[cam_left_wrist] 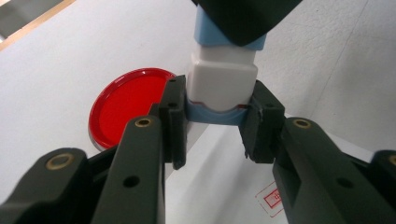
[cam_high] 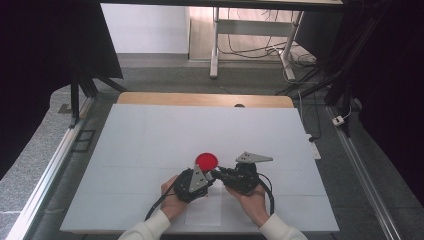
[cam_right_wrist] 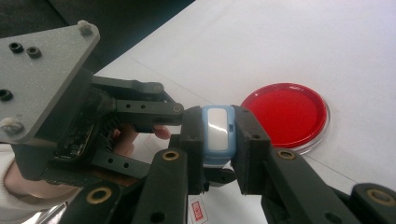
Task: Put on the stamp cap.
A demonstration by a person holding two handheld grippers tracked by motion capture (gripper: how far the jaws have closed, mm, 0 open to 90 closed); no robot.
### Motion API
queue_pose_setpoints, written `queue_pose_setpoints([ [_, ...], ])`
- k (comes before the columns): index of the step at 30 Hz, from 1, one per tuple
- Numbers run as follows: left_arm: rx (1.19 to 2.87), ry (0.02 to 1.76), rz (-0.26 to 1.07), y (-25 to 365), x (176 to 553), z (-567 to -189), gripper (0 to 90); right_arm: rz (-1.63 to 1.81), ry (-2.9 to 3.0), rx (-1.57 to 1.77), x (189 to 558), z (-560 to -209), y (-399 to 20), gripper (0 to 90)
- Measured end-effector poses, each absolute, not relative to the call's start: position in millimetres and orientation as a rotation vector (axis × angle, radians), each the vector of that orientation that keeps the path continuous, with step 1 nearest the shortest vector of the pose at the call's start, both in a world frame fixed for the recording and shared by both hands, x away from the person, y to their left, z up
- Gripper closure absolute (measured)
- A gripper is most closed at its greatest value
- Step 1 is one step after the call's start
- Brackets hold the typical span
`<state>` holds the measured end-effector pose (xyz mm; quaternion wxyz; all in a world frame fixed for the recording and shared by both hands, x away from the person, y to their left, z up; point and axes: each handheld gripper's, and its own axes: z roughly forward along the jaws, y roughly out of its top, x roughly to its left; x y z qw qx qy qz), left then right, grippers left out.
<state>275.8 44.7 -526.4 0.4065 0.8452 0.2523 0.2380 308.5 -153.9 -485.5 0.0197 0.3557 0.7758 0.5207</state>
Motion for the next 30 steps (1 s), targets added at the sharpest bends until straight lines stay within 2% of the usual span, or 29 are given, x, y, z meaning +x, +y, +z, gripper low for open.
queue_pose_setpoints([
  [16,2.127,0.643,0.584,44.3,276.5,-529.2,64.0,1.6,2.4,1.096,307.1,-486.3,-152.7,75.1],
  [30,2.156,0.642,0.564,43.6,278.4,-533.3,58.0,1.611,2.393,1.094,307.2,-485.7,-153.6,75.1],
])
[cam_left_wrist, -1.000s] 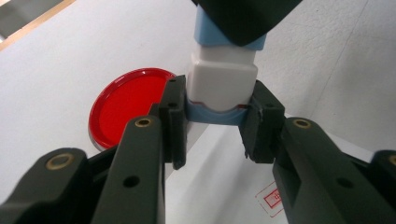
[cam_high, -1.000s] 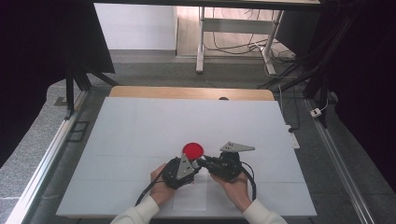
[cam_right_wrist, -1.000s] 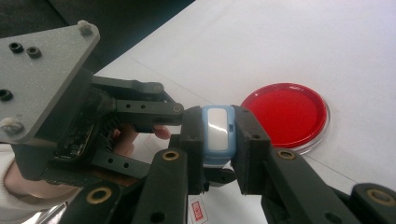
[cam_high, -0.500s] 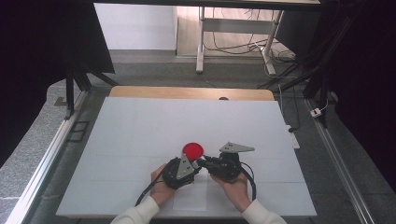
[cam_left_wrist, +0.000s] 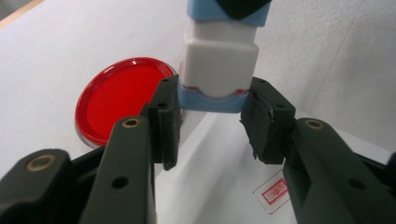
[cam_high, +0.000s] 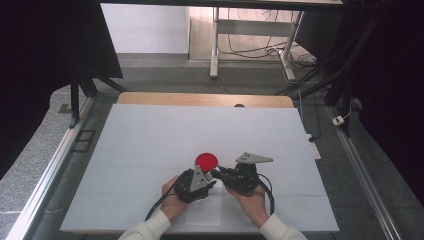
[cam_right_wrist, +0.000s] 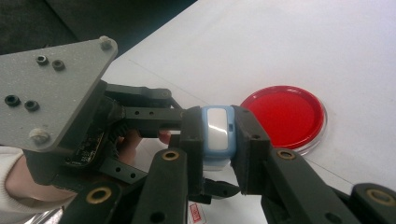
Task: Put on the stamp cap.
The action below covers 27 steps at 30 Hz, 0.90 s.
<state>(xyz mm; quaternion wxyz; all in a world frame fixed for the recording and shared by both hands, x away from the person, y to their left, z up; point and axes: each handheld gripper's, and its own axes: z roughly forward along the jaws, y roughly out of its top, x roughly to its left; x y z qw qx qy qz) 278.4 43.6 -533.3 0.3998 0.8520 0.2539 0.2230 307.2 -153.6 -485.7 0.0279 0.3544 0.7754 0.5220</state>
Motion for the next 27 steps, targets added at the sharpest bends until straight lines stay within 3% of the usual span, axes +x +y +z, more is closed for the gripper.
queue_pose_setpoints([
  [6,2.16,0.654,0.551,45,279,-534,53.9,1.611,2.393,1.093,307,-485,-154,75.0],
  [15,2.177,0.723,0.458,58,277,-529,39.5,1.595,2.374,1.079,311,-483,-160,75.0],
  [27,2.133,0.747,0.378,98,261,-513,36.9,1.565,2.354,1.051,315,-479,-167,75.0],
])
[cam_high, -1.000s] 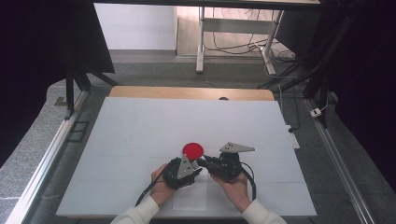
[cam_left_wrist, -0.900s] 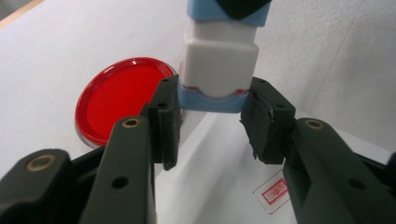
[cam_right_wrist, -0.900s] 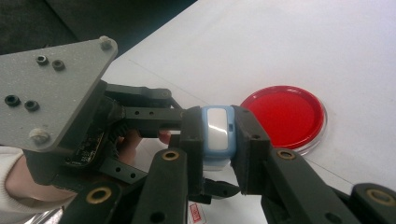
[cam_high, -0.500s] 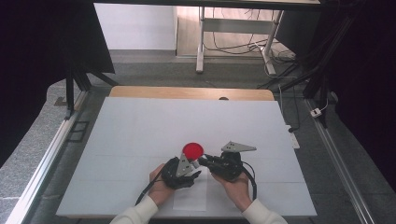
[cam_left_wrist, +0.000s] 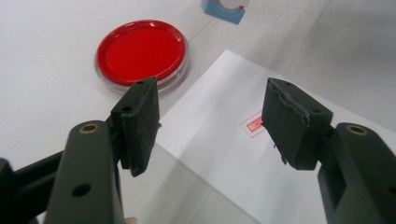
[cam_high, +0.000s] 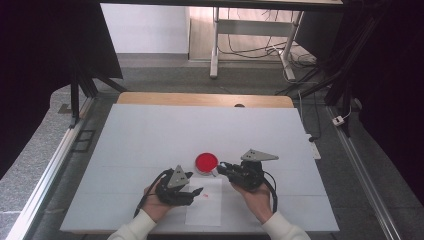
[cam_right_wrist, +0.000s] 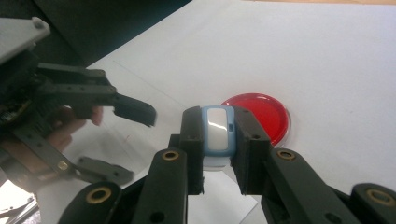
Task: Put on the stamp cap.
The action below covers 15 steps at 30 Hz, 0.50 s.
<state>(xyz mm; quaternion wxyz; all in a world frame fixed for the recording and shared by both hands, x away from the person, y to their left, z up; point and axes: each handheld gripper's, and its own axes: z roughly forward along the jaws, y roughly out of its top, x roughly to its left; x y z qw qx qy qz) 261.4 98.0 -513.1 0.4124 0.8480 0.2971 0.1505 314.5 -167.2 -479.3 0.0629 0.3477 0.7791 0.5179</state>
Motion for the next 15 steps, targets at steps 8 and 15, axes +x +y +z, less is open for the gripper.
queue_pose_setpoints([
  [8,2.1,0.794,0.384,130,250,-510,36.2,1.548,2.344,1.04,317,-477,-172,75.0],
  [15,2.059,0.841,0.409,160,236,-509,35.9,1.539,2.335,1.03,319,-475,-176,75.0],
])
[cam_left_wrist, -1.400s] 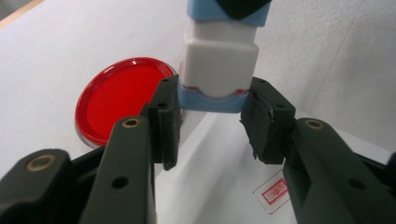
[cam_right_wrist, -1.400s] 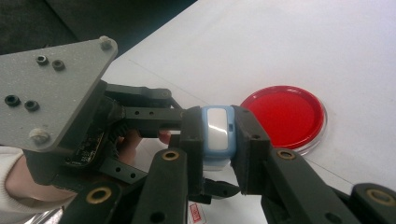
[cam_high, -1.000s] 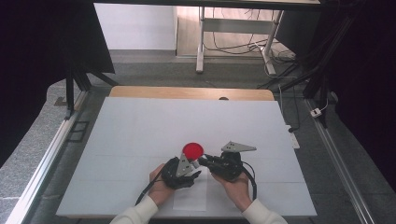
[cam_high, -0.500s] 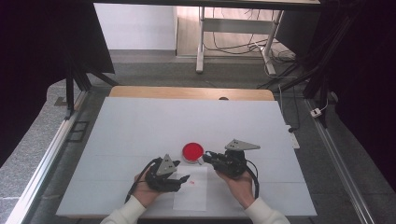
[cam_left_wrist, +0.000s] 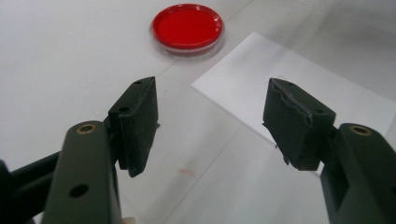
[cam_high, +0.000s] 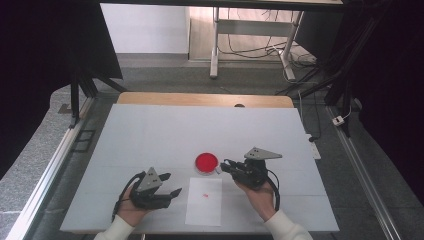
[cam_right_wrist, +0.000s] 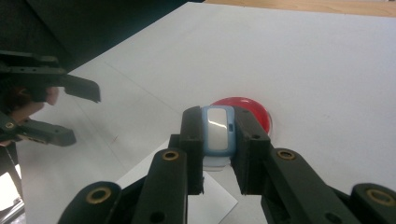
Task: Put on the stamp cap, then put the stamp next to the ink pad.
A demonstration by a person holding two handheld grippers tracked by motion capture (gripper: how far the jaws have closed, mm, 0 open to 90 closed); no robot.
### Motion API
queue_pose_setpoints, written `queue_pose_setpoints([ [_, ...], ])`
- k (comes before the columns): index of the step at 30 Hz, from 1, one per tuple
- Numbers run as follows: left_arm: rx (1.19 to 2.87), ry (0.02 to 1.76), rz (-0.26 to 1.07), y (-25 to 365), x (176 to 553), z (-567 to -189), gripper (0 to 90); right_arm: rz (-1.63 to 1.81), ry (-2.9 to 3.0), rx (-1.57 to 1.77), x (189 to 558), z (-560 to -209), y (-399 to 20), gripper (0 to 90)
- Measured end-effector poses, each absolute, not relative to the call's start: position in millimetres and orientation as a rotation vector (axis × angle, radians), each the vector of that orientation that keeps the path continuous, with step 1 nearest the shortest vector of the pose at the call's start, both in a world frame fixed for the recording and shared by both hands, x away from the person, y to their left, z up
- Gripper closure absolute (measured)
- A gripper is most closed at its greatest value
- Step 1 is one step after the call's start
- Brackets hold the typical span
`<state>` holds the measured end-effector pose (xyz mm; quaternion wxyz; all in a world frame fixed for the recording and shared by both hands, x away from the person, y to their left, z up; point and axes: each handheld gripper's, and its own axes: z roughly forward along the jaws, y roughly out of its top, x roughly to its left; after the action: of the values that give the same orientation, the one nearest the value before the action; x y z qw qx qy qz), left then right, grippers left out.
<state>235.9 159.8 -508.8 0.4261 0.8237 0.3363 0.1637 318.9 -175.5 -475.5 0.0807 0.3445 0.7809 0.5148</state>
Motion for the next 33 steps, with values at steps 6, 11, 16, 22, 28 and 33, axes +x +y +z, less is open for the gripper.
queue_pose_setpoints([
  [6,2.034,0.885,0.425,184,224,-511,35.8,1.531,2.331,1.023,320,-474,-177,75.0],
  [11,2.015,0.935,0.434,203,218,-515,35.8,1.527,2.328,1.01,320,-474,-178,75.0],
  [16,2.007,0.944,0.432,208,215,-516,35.6,1.514,2.329,0.99,322,-472,-179,75.0],
  [22,2.019,0.952,0.425,208,217,-519,35.4,1.485,2.314,0.99,329,-470,-182,75.0],
  [28,2.021,0.955,0.424,209,218,-520,35.0,1.455,2.316,0.989,335,-471,-183,75.0],
  [33,2.017,0.966,0.418,210,219,-522,35.0,1.435,2.325,0.999,344,-472,-182,75.0],
])
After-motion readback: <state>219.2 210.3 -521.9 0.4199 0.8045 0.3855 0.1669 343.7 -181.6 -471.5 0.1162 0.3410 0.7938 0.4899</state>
